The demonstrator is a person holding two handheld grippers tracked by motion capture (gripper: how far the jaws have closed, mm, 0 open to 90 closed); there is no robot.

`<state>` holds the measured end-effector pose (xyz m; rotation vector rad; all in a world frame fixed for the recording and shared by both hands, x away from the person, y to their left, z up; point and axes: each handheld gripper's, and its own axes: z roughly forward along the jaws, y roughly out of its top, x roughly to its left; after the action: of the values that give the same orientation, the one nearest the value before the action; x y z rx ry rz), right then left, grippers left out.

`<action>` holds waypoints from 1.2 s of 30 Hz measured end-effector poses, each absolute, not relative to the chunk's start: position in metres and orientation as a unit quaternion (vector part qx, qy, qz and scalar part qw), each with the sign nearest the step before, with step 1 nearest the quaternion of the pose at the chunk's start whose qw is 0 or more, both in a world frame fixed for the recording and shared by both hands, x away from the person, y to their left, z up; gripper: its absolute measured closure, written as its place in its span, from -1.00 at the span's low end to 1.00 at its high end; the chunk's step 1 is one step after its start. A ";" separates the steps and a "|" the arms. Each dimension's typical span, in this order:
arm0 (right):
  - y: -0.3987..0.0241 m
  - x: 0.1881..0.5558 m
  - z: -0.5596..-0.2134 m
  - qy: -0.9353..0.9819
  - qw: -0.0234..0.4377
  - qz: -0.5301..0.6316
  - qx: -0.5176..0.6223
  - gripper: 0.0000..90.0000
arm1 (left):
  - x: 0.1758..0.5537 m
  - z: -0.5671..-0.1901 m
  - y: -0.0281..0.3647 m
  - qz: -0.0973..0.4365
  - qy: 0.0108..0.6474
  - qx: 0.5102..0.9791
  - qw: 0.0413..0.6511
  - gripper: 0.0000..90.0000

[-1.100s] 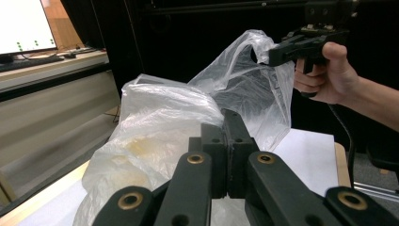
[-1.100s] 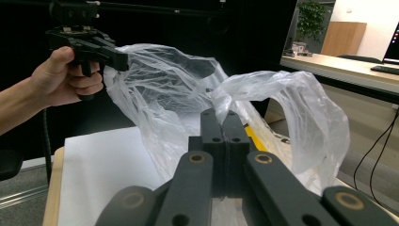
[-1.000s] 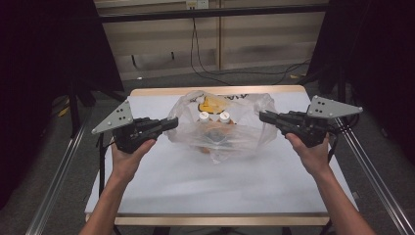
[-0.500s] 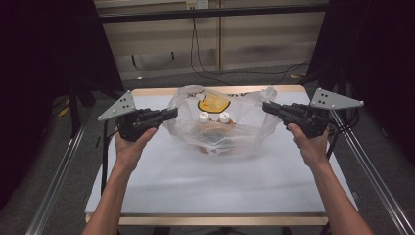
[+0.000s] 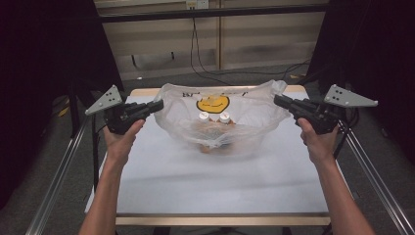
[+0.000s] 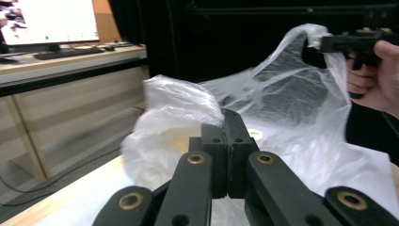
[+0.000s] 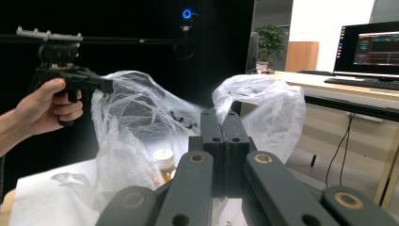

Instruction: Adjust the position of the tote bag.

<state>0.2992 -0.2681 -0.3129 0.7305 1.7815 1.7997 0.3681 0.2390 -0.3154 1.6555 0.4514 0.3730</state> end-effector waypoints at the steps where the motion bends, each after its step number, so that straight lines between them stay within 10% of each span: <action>1: -0.270 0.299 -0.313 0.654 0.254 0.659 0.271 1.00 | 0.371 -0.317 0.244 0.163 0.202 0.725 0.638 1.00; 36: -0.293 0.321 -0.347 0.677 0.317 0.550 0.374 1.00 | 0.396 -0.358 0.277 0.189 0.280 0.757 0.559 1.00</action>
<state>0.3211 -0.2926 -0.3468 0.9835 1.7811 1.4479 0.3961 0.2773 -0.3584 1.7852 0.6591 0.4468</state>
